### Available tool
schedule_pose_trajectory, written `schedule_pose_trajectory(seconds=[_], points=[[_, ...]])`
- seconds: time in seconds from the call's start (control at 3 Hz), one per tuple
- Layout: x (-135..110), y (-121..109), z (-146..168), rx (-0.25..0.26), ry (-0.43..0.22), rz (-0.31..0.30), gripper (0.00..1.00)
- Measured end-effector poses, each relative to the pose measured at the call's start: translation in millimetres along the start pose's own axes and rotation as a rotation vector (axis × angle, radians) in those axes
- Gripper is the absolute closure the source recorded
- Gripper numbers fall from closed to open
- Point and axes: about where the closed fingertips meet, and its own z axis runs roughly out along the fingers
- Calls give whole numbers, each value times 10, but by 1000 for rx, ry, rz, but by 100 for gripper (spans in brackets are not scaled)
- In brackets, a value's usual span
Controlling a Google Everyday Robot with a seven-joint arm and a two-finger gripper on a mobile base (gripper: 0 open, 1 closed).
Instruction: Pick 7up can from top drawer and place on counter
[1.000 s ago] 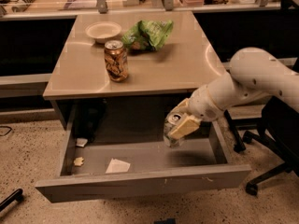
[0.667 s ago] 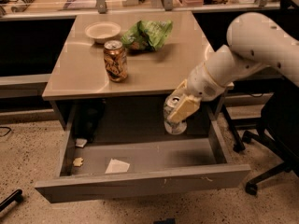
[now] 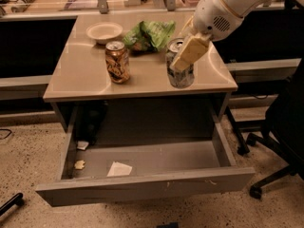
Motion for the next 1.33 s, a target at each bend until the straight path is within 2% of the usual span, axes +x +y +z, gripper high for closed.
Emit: schedule_pose_trajectory(seconds=[0.33,0.67,1.33], points=[[0,-2,0,0,0,0,100],[66,-205,59,13,-6,37,100],[192,-780,248,61,-46,92,100]])
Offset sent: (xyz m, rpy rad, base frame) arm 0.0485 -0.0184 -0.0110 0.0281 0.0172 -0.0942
